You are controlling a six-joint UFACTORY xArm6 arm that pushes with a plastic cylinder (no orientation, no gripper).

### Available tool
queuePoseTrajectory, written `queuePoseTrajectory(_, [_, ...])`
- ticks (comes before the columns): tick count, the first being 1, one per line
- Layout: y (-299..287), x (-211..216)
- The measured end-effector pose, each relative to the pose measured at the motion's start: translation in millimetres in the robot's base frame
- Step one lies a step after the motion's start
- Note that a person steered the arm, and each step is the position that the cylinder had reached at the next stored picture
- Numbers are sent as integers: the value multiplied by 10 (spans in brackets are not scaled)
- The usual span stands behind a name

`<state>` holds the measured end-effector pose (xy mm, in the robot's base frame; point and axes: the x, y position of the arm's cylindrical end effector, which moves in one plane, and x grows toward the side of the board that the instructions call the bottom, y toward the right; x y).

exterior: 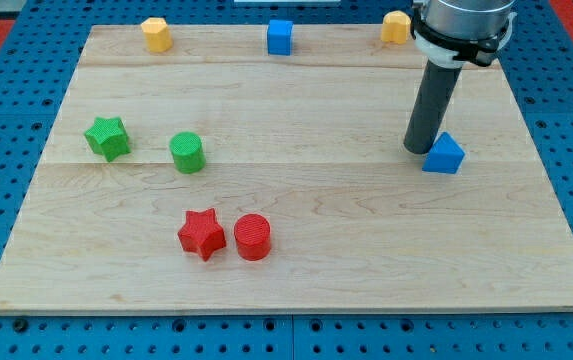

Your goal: Keep your hand in between the green circle and the blue triangle

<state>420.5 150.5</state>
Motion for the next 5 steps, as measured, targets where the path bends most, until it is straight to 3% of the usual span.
queuePoseTrajectory(1, [0, 0])
queuePoseTrajectory(2, [-296, 24])
queuePoseTrajectory(4, [-1243, 515])
queuePoseTrajectory(5, [-1423, 540])
